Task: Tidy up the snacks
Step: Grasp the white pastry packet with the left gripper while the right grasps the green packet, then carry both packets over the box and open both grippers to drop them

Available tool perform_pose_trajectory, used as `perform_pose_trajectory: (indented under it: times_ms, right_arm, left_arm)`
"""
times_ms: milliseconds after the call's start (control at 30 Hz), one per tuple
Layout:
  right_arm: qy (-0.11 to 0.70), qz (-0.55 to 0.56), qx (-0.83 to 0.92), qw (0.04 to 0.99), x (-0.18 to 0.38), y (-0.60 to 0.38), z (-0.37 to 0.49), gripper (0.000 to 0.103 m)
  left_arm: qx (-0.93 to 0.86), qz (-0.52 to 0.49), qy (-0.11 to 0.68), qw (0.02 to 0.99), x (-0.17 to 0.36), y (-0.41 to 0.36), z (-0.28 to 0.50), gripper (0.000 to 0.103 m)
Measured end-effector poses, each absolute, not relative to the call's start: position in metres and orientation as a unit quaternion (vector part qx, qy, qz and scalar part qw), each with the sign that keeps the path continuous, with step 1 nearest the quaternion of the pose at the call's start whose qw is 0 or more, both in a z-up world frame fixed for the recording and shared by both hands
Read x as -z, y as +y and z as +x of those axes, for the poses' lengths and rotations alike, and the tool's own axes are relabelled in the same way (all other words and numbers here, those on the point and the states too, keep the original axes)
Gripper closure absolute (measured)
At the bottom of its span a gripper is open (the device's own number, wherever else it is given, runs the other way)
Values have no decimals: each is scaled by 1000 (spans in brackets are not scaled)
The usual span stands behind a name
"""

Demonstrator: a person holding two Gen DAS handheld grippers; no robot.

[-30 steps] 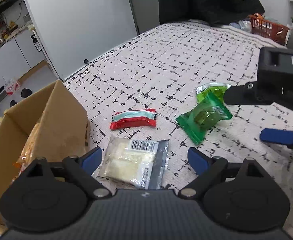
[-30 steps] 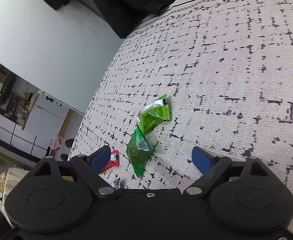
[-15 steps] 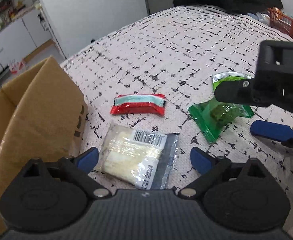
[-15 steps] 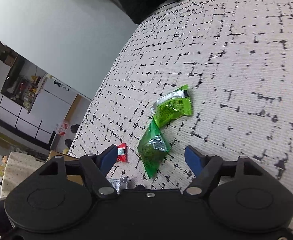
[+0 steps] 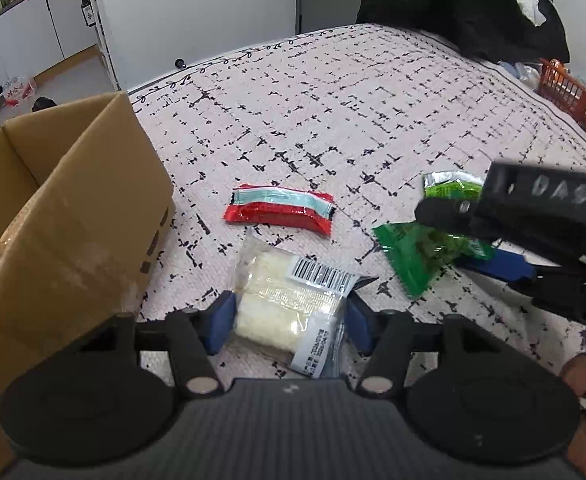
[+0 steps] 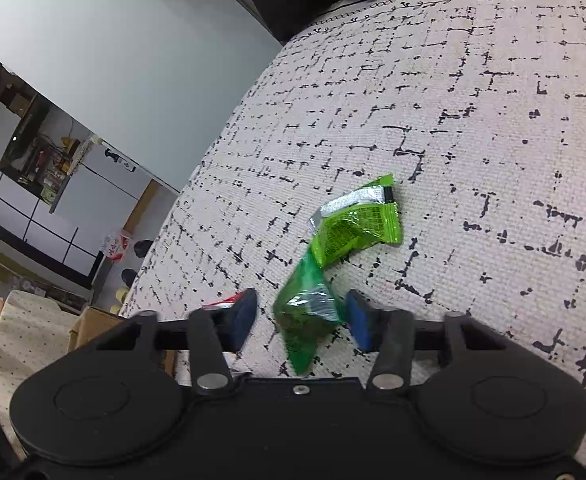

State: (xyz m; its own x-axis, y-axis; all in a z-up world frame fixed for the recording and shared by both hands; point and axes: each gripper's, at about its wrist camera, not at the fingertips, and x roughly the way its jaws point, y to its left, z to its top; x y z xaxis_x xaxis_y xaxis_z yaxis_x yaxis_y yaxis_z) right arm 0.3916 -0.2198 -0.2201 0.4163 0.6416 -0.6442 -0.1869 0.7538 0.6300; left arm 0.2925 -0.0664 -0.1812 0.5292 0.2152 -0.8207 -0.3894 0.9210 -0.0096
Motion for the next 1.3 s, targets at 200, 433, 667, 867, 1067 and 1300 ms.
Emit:
perform_pose_trajectory:
  times_ms: [200, 433, 667, 867, 1067, 1300]
  right_arm:
    - [474, 239, -251, 809, 220, -224, 389, 76]
    - [460, 239, -229, 824, 206, -237, 372, 87]
    - [444, 225, -208, 842, 180, -245, 346, 87]
    - [425, 238, -186, 853, 160, -249, 308, 87]
    - [408, 226, -161, 870, 134, -248, 272, 87]
    - [385, 219, -154, 883, 101, -243, 246, 87]
  left_arm:
    - [-157, -129, 449, 870, 171, -61, 285, 51]
    - [-134, -140, 431, 881, 144, -61, 270, 51]
    - [-104, -154, 415, 891, 118, -63, 251, 51]
    - [-67, -151, 403, 900, 93, -65, 228, 51]
    - [-37, -158, 394, 905, 74, -57, 206, 51]
    - [-15, -169, 378, 910, 51, -40, 180, 51]
